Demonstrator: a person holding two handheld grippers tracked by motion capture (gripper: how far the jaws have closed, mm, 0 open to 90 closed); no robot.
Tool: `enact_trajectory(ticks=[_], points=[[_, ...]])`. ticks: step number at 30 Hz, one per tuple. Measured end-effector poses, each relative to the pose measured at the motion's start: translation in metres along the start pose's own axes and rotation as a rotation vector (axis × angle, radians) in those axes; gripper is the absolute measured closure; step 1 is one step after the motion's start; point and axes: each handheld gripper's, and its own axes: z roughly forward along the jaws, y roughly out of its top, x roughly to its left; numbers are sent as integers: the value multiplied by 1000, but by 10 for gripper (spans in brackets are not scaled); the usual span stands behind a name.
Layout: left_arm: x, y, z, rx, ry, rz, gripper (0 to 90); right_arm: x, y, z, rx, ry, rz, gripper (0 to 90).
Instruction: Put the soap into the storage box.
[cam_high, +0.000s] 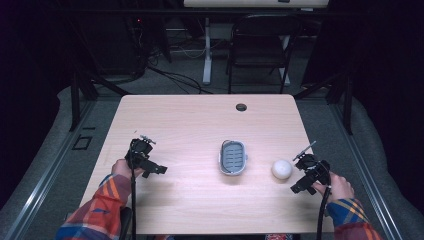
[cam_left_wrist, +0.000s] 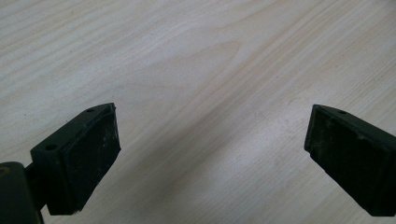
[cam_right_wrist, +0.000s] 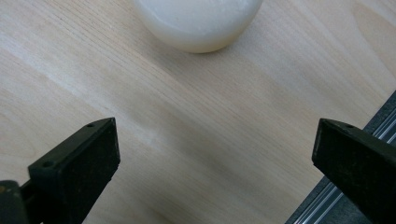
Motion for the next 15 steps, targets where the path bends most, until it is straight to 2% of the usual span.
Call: enact_trajectory(ticks=[2, 3, 5, 8, 9, 10, 11, 12, 13, 14, 15], points=[[0, 0, 0, 0, 0, -2, 29, 0, 2, -1, 12, -1, -8, 0], [0, 0, 0, 1, -2, -4, 29, -1, 6, -4, 38, -4, -28, 0], [0, 0, 0, -1, -1, 0, 28, -1, 9, -2, 22, 5, -24, 0], [0, 0, 0, 1, -2, 5, 24, -1, 12, -3, 25, -2, -28, 0], [0, 1, 1, 2, -4, 0, 24, -3, 18, -5, 29, -2, -50, 0], [0, 1, 1, 3, -5, -2, 23, 2, 16, 3, -86, 17, 30, 0], [0, 1, 2, 5, -7, 1, 22, 0, 20, -2, -26, 12, -22, 0], [0, 1, 2, 7, -7, 2, 21, 0, 23, -3, -18, 13, -38, 0], [0, 1, 2, 7, -7, 2, 21, 0, 23, -3, -18, 13, -38, 0], [0, 1, 2, 5, -5, 1, 21, 5, 23, 2, -89, 15, 3, 0], [0, 1, 2, 4, -5, 1, 19, 5, 27, -1, -57, 0, -54, 0]])
